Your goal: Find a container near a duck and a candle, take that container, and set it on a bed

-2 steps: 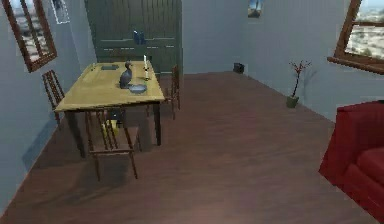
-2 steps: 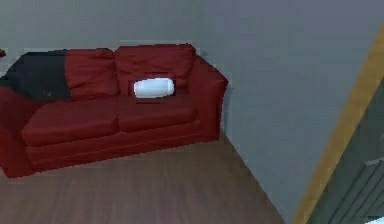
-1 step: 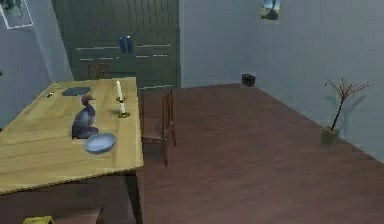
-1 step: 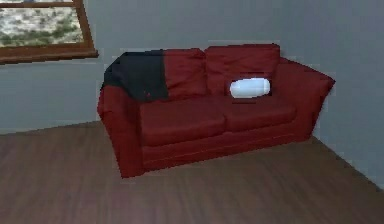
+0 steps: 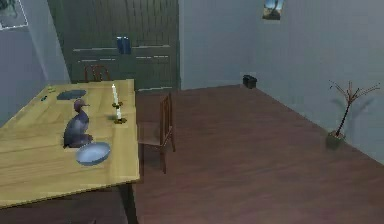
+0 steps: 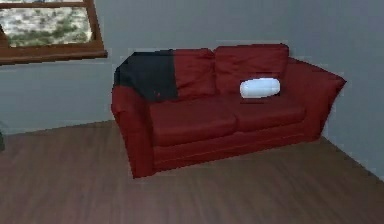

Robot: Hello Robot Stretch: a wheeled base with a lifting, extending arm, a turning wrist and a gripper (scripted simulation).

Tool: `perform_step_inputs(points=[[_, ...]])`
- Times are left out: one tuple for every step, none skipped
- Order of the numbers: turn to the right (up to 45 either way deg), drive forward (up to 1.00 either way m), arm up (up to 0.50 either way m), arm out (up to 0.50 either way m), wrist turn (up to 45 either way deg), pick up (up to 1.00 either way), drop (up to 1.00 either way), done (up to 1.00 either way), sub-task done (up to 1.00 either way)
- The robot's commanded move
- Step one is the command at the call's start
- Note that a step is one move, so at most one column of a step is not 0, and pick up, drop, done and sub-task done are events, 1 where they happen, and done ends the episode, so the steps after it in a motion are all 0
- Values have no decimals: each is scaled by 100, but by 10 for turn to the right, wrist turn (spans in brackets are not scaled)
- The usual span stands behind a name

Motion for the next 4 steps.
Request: perform_step_inputs(points=[[150,0,0,0,0,0,0,0,0],[0,60,0,0,0,0,0,0,0],[-450,0,0,0,0,0,0,0,0],[-450,0,0,0,0,0,0,0,0]])
